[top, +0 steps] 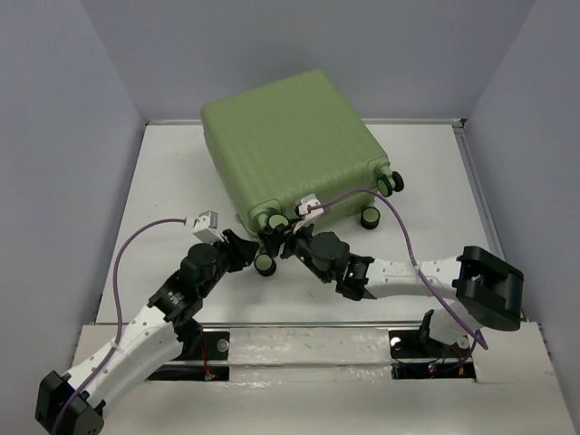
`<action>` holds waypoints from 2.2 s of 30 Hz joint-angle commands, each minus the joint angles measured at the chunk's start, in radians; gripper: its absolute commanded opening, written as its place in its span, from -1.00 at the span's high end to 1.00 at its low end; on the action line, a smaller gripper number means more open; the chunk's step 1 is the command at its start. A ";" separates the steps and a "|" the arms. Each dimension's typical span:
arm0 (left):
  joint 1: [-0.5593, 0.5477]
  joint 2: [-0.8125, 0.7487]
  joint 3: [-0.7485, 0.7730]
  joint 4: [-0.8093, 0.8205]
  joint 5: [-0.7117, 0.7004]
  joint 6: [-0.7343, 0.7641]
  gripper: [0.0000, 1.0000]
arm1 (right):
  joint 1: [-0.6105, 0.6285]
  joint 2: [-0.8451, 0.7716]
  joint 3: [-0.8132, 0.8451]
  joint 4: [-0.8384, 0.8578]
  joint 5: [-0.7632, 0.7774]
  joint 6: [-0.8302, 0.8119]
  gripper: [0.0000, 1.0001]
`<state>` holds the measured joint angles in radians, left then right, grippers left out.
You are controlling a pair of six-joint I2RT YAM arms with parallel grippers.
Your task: Pack the luggage
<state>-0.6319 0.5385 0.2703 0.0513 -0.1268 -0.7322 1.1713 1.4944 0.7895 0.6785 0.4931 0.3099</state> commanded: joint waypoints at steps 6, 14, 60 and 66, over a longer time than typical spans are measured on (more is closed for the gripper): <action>-0.031 0.169 0.063 0.166 -0.072 0.115 0.03 | -0.018 -0.029 0.043 0.101 0.022 0.011 0.86; -0.031 0.232 0.115 0.188 -0.140 0.166 0.29 | -0.018 -0.022 0.033 0.104 -0.004 0.035 0.86; -0.042 0.230 0.164 -0.083 -0.534 0.071 0.88 | 0.014 -0.385 -0.179 -0.160 0.002 0.051 0.86; 0.079 0.316 0.207 -0.007 -0.519 0.109 0.89 | 0.091 -0.421 -0.154 -0.255 -0.021 0.026 0.86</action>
<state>-0.7185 0.8036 0.4202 0.0319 -0.2863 -0.6651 1.1931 1.1610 0.6037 0.4385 0.4526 0.3447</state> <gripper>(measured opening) 0.076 0.630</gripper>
